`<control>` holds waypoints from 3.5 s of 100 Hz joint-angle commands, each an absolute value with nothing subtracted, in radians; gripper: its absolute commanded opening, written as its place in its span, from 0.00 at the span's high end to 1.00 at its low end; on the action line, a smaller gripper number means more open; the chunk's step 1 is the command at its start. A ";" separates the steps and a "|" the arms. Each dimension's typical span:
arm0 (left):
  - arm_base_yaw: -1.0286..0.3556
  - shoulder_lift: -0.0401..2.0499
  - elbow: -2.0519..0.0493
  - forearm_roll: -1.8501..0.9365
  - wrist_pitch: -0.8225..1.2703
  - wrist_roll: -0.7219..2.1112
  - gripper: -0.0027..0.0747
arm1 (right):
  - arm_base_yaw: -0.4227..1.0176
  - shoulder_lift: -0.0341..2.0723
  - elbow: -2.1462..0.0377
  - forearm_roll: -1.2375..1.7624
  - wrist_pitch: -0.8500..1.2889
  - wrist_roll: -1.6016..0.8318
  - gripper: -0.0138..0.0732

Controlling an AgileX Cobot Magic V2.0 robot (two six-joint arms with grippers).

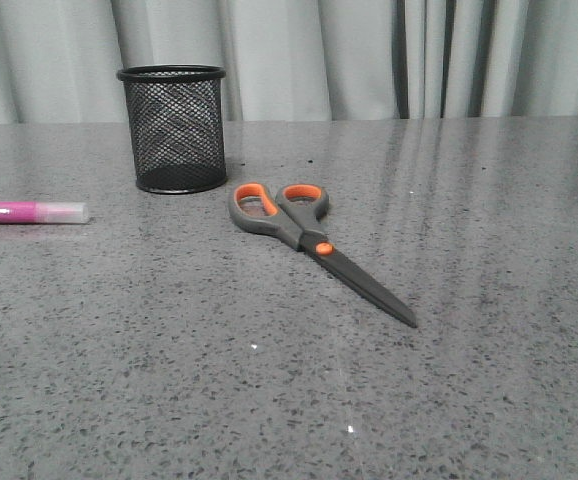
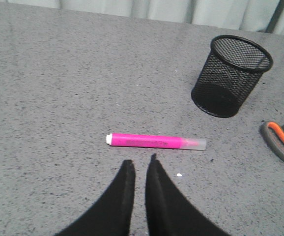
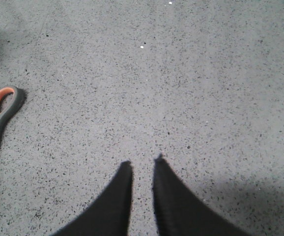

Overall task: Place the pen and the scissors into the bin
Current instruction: 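Move the left gripper down to the pink highlighter and grasp it, then lift the pink highlighter with the left gripper over the mesh cup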

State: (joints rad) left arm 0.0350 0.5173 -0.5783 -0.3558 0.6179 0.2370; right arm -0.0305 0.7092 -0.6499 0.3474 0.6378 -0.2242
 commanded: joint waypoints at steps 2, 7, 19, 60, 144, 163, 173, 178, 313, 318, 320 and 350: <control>0.027 0.556 -0.616 -0.445 0.549 0.276 0.70 | -0.031 0.714 -0.689 0.368 0.586 -0.243 0.46; 0.027 0.567 -0.616 -0.464 0.540 0.278 0.54 | -0.031 0.714 -0.689 0.368 0.586 -0.243 0.39; 0.027 0.597 -0.616 -0.499 0.518 0.286 0.33 | -0.031 0.714 -0.689 0.368 0.586 -0.243 0.38; 0.027 0.927 -0.832 -0.625 0.748 0.785 0.44 | -0.020 0.714 -0.689 0.368 0.592 -0.248 0.38; -0.013 1.584 -1.184 -0.621 0.980 1.621 0.44 | 0.028 0.714 -0.689 0.368 0.600 -0.284 0.38; -0.013 1.617 -1.184 -0.618 0.974 1.621 0.47 | 0.028 0.714 -0.689 0.368 0.600 -0.284 0.38; -0.013 1.622 -1.184 -0.618 0.978 1.621 0.62 | 0.028 0.714 -0.689 0.368 0.600 -0.284 0.38; -0.013 1.622 -1.184 -0.614 0.985 1.621 0.74 | 0.028 0.714 -0.689 0.368 0.600 -0.284 0.38; -0.193 1.769 -1.420 -1.501 0.812 1.674 0.99 | 0.028 0.714 -0.689 0.368 0.602 -0.284 0.38; -0.193 1.772 -1.420 -1.501 0.812 1.674 0.99 | 0.028 0.714 -0.689 0.368 0.602 -0.284 0.38; -0.193 1.773 -1.420 -1.501 0.812 1.674 0.99 | 0.028 0.714 -0.689 0.368 0.602 -0.284 0.38; -0.182 1.773 -1.420 -1.507 0.818 1.674 0.58 | 0.028 0.714 -0.689 0.368 0.602 -0.284 0.38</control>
State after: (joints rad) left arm -0.1854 1.8218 -1.3899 -1.4361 0.7925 1.6707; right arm 0.0262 0.7109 -0.6522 0.3539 0.6561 -0.2757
